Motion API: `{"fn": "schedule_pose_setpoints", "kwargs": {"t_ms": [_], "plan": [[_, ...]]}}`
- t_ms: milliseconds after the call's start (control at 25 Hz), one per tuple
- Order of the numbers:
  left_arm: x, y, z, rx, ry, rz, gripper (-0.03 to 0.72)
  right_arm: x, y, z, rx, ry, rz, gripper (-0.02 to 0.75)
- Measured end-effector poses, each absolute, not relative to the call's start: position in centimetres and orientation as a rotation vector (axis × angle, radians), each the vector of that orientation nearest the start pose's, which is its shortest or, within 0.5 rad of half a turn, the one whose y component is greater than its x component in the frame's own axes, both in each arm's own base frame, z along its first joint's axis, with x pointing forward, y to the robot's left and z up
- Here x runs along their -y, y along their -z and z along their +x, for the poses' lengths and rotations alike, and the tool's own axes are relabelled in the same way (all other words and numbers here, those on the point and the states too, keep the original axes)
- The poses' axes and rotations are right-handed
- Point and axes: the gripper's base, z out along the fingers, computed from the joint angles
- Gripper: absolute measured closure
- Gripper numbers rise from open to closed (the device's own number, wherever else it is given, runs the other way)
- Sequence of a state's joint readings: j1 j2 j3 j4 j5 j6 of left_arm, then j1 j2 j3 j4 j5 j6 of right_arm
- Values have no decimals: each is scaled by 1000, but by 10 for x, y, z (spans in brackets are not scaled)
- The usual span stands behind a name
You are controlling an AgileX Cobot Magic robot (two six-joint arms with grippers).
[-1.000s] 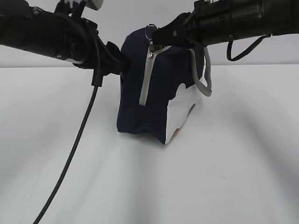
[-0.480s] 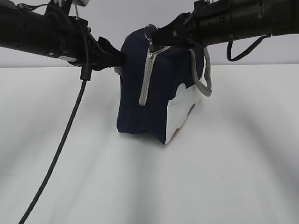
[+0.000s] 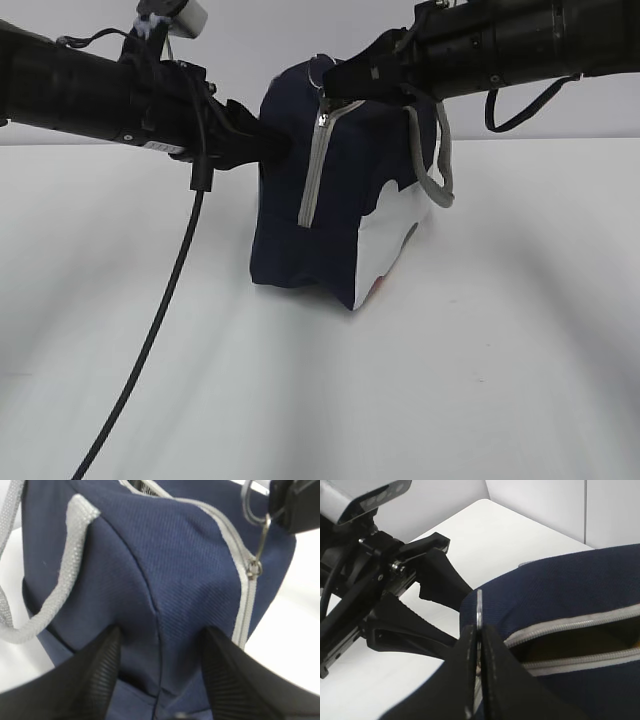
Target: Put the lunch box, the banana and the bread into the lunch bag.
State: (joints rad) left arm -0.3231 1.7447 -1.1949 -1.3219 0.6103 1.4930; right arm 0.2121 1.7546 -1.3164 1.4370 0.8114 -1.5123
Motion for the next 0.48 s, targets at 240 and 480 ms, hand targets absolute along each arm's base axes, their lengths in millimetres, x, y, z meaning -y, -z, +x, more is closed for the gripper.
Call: {"fn": "schedule_pose_setpoints", "kwargs": {"t_ms": [240, 480], "plan": [[170, -260, 347, -1951, 718, 879, 531, -146, -298, 366, -1829, -870, -823, 738], [173, -261, 343, -1939, 785, 898, 680, -146, -298, 366, -1829, -870, -823, 738]]}}
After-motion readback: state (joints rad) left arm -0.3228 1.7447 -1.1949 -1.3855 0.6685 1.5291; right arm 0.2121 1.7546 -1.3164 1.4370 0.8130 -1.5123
